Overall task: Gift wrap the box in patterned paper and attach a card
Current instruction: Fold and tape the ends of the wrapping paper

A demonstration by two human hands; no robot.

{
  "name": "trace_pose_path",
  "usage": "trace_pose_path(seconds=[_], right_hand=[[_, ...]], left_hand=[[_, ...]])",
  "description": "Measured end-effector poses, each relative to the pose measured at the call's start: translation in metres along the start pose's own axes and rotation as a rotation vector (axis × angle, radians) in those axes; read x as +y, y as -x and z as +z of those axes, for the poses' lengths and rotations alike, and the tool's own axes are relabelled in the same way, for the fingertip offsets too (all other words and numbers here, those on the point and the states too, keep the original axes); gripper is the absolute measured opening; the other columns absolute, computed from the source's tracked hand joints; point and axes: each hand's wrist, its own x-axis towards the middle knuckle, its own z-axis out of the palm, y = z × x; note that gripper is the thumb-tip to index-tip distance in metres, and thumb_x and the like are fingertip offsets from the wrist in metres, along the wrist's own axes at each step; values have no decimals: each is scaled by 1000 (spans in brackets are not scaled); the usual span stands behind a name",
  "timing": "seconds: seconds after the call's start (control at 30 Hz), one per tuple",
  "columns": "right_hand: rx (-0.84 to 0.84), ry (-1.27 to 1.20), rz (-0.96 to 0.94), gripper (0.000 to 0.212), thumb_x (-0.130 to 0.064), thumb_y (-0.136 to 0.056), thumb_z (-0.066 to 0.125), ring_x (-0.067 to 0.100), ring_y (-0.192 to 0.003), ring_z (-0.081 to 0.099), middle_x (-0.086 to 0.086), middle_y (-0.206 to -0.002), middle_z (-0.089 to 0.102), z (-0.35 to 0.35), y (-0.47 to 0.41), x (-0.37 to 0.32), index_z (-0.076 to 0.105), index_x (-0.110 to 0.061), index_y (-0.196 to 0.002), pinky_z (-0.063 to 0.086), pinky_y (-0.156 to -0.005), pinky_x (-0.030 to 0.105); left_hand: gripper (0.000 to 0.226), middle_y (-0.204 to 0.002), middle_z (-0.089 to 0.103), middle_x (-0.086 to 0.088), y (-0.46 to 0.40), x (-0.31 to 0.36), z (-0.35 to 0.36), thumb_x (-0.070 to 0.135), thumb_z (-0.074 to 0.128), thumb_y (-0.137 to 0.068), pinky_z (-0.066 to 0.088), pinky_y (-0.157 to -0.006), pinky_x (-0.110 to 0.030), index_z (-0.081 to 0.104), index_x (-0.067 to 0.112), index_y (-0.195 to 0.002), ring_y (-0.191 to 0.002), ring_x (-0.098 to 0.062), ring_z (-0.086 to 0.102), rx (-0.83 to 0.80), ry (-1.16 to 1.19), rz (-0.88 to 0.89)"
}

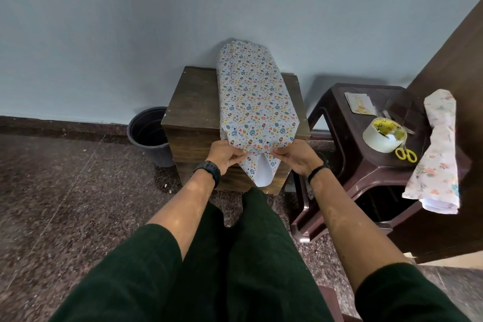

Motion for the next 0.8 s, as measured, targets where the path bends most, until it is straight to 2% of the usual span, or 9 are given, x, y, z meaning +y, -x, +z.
trace_pose_path(seconds=[0.1, 0.17, 0.27, 0.37, 0.47, 0.57, 0.63, 0.7, 0.8], right_hand=[[62, 28, -8, 38, 22, -85, 47, 37, -120, 52, 24, -130, 54, 0, -10, 6, 51, 12, -122, 48, -92, 38], [102, 28, -17, 39, 21, -84, 50, 37, -120, 52, 25, -130, 54, 1, -17, 9, 50, 13, -122, 47, -93, 37], [164, -3, -37, 38, 21, -83, 52, 36, -113, 56, 25, -127, 55, 3, -27, 14, 52, 13, -121, 53, -85, 34], [229, 23, -70, 32, 16, -81, 60, 33, -105, 60, 22, -119, 60, 2, -37, 19, 57, 12, -112, 55, -67, 23], [242, 46, -92, 20, 11, -79, 65, 24, -93, 63, 18, -112, 62, -2, -45, 21, 62, 2, -96, 51, -67, 23], [258, 80, -110, 26, 9, -78, 68, 24, -96, 63, 14, -107, 63, -5, -52, 22, 63, 1, -102, 50, -66, 22], [259, 108, -113, 20, 7, -78, 69, 21, -90, 63, 12, -105, 64, -6, -55, 23, 63, -5, -93, 50, -67, 23], [256, 124, -112, 20, 5, -79, 70, 21, -90, 63, 12, -105, 64, -6, -57, 23, 62, -7, -93, 51, -66, 24], [292, 166, -113, 26, 1, -77, 73, 24, -92, 63, 14, -108, 66, -6, -62, 25, 63, -4, -100, 53, -68, 27]], left_hand=[[20, -103, 64, -15, -6, -3, 0, -18, 60, -80, 53, -80, -32, 61, 2, -84, -100, -28, 62, 110, -81, 20], [20, -98, 65, -13, -10, -5, 0, -17, 63, -79, 53, -77, -30, 63, -1, -91, -95, -25, 63, 167, -95, 29], [27, -95, 66, -10, -17, -8, 1, -15, 64, -78, 55, -69, -28, 64, -1, -101, -88, -22, 64, 224, -88, 44], [21, -91, 66, -8, -27, -10, 0, -13, 65, -77, 54, -61, -26, 64, 3, -89, -84, -22, 63, 253, -95, 60], [17, -81, 63, -8, -33, -9, 2, -8, 67, -78, 51, -54, -24, 62, 7, -78, -63, -14, 57, 281, -121, 60], [17, -79, 61, -9, -39, -9, 3, -5, 69, -78, 47, -45, -22, 60, 9, -72, -56, -13, 52, 294, -139, 63], [11, -91, 63, -12, -43, -9, 4, -2, 69, -78, 50, -47, -23, 61, 6, -80, -67, -17, 58, 320, -161, 87], [25, -105, 60, -11, -43, -12, 6, 6, 72, -76, 57, -59, -31, 55, 5, -94, -87, -22, 62, 395, -265, 165], [50, -105, 46, -6, -33, -18, 6, 11, 82, -67, 47, -74, -30, 39, 11, -92, -91, -20, 50, 579, -571, 562]])
